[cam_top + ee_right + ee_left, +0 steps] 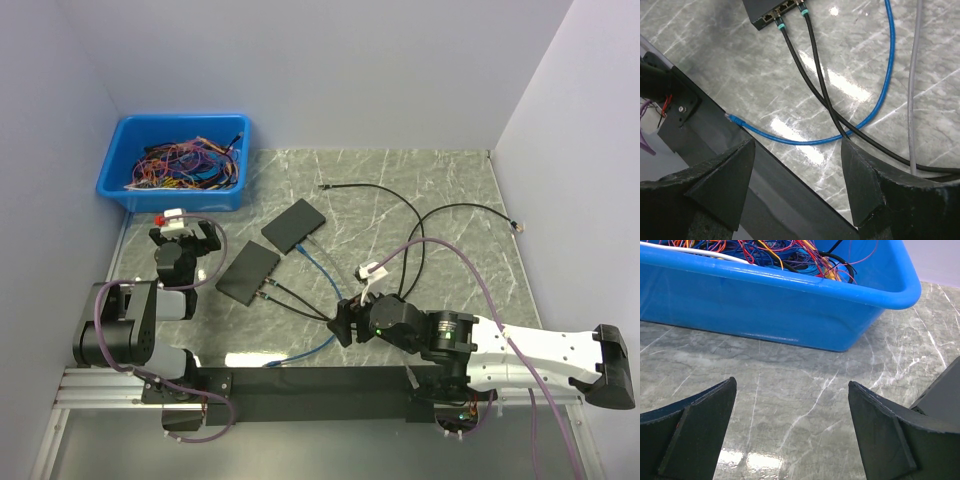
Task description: Insert the plug into the switch port
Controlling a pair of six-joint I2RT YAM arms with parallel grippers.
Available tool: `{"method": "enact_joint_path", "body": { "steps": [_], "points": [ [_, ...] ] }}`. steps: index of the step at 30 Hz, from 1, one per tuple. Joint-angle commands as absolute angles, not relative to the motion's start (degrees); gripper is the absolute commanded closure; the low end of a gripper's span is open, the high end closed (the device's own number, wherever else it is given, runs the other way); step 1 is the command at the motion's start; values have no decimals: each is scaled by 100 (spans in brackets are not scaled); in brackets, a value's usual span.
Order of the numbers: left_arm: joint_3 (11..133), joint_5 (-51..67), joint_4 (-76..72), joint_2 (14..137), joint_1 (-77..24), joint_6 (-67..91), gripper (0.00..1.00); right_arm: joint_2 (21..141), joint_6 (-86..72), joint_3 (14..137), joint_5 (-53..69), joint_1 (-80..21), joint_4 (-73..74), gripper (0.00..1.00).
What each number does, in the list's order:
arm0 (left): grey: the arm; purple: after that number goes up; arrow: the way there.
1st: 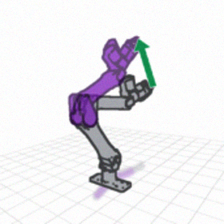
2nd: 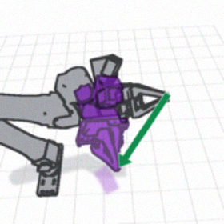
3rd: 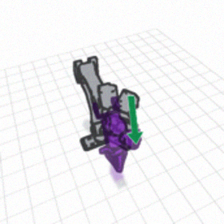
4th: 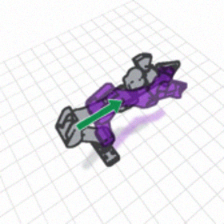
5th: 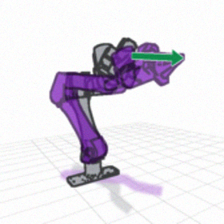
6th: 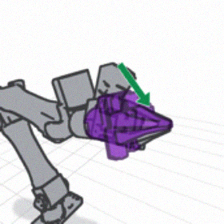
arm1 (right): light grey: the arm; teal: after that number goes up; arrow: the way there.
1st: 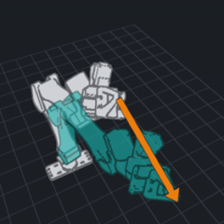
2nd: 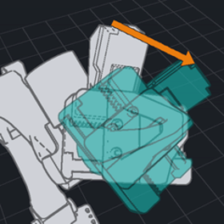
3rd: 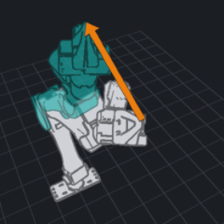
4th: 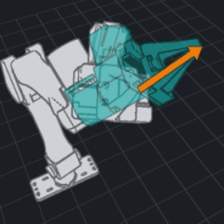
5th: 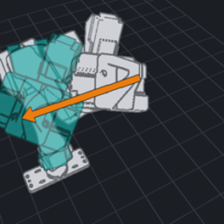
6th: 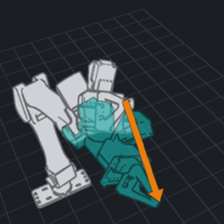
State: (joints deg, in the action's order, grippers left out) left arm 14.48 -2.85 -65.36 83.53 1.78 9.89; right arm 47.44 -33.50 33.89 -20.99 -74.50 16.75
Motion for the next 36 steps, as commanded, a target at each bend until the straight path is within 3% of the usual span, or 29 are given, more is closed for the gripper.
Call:
{"method": "enact_joint_path", "body": {
  "steps": [1, 36],
  "points": [
    [1468, -193, -6864, 8358, 158, 923, 1, 4693, -3585, 3674, -2268, -7479, 1810, 24],
    [1468, -193, -6855, 8358, 158, 932, 1, 4492, -3814, 3341, -2145, -7479, 1504, 24]
  ]
}}
